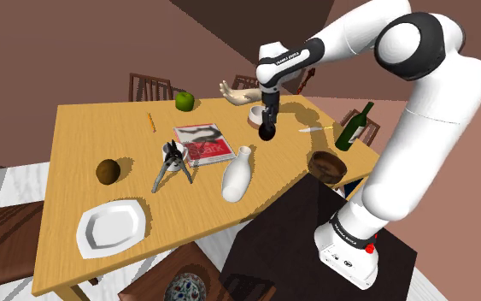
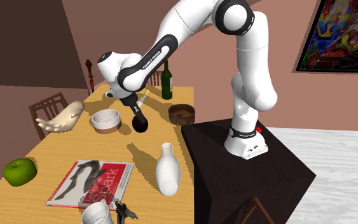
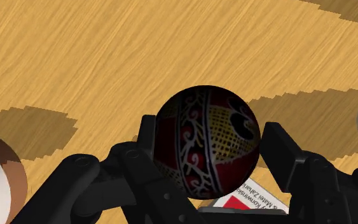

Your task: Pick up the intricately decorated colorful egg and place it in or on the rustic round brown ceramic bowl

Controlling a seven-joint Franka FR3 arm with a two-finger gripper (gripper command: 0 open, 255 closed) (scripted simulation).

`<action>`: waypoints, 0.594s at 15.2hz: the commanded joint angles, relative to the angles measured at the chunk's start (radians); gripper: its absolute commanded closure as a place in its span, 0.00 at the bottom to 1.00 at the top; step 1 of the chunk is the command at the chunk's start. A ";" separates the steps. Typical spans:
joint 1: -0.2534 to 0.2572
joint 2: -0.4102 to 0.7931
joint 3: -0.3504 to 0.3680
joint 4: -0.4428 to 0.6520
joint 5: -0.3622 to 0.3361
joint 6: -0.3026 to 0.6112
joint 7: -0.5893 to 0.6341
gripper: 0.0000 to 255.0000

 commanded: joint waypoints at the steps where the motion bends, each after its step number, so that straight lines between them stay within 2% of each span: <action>1: -0.018 -0.046 -0.018 -0.056 -0.018 0.017 -0.026 1.00; 9: -0.105 -0.197 -0.105 -0.242 -0.105 0.083 -0.138 1.00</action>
